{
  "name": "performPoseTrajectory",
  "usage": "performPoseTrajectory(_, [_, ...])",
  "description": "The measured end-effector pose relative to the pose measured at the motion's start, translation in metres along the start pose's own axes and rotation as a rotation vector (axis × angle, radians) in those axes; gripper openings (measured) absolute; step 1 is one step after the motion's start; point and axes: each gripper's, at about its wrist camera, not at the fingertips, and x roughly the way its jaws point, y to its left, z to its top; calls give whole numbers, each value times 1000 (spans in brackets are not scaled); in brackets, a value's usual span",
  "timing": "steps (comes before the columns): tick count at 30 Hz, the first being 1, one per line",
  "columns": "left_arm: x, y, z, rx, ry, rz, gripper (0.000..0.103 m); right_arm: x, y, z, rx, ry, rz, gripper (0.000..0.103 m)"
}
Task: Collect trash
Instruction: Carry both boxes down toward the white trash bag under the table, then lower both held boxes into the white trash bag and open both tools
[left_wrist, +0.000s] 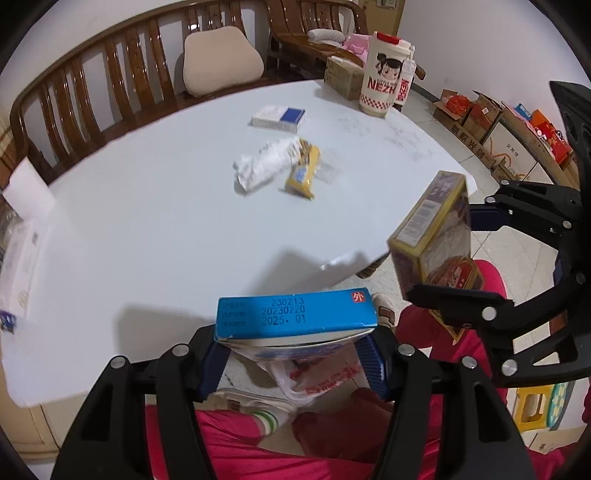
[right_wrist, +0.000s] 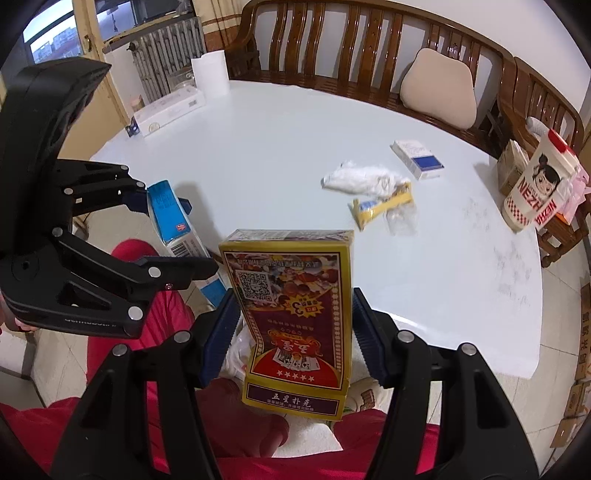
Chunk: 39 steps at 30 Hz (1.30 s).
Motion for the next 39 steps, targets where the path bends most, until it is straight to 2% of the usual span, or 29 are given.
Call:
performPoseTrajectory(5, [14,-10,-28,-2,-3,42,60,9,4,-26,20,26,-1,60])
performPoseTrajectory(17, [62,-19,-78,-49,49,40,60,57,18,-78,49,104,-5,60])
performPoseTrajectory(29, [130,-12,-102,-124,151,-10,60,119,14,-114,108,181,-15,60])
performPoseTrajectory(39, [189,-5,-112,-214,217,-19,60,175,-3,-140,198,245,8,60])
